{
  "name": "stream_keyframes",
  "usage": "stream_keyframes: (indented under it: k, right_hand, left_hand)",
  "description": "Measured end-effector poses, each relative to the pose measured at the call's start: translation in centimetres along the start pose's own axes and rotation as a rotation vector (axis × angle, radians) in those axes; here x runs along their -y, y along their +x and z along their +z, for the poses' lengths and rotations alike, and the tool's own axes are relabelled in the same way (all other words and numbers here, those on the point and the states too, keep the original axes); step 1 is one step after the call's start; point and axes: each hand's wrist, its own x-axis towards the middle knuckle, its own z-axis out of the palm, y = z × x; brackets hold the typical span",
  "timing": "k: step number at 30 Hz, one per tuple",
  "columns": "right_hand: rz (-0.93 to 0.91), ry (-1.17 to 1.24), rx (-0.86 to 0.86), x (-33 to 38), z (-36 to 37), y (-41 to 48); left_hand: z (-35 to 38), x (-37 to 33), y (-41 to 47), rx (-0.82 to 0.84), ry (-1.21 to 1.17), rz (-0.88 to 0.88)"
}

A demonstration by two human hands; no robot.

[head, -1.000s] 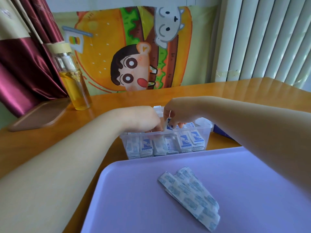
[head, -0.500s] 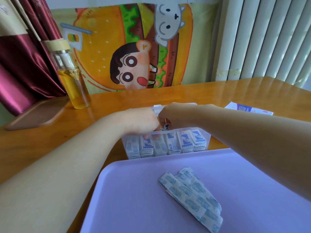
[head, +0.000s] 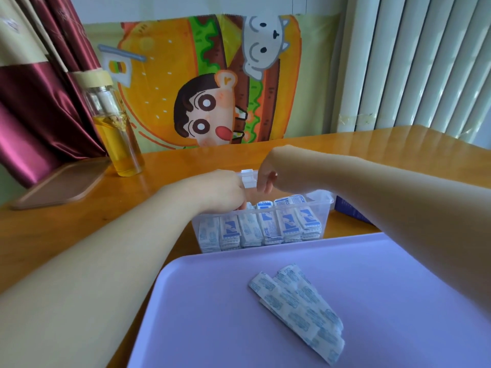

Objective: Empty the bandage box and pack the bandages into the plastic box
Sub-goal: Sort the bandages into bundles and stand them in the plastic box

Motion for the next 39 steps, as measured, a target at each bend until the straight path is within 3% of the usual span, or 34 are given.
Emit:
stream_keyframes:
  k: [3,6,7,9,12,14,18,23,31,39]
  right_hand:
    - [0.037,0.132,-0.27,0.3,-0.8,-1.9]
    - [0.065,0.241,-0.508,0.9,-1.2,-5.7]
    - [0.076,0.258,-0.471,1.2,-1.0,-7.1]
    - [0.118,0.211,-0.221,1.9,-0.2,-9.9]
    - [0.252,0.008,0.211,3.0,2.2,-12.3]
    - [0.28,-0.021,0.276,3.7,3.6,-12.4]
    - [0.286,-0.009,0.289,4.3,4.9,-11.9]
    - [0.239,0.087,0.315,4.8,5.1,-11.8]
    - [0.009,0.199,0.023,5.4,5.9,-14.7]
    - [0.132,0.192,-0.01,2.7,6.6,-17.5]
  left_hand:
    - [-0.3,-0.3,-0.9,-0.045,-0.063,0.026]
    - [-0.7,-0.5,-3.0,-0.23,-0.124,0.092]
    - [-0.6,-0.6,-4.0,-0.309,-0.137,0.133]
    - [-0.3,-1.2,-6.6,-0.391,-0.179,0.233]
    - [0.7,-2.2,-10.1,-0.26,-0.191,0.301]
    - [1.4,-2.2,-10.9,-0.137,-0.101,0.279]
    - [2.8,-1.8,-12.1,0.003,0.013,0.223]
    - [3.1,-0.5,-14.0,-0.034,-0.103,0.155]
    - [8.7,-1.9,-15.5,-0.11,-0.226,0.18]
    - [10.2,-2.6,-15.4,-0.146,-0.29,0.189]
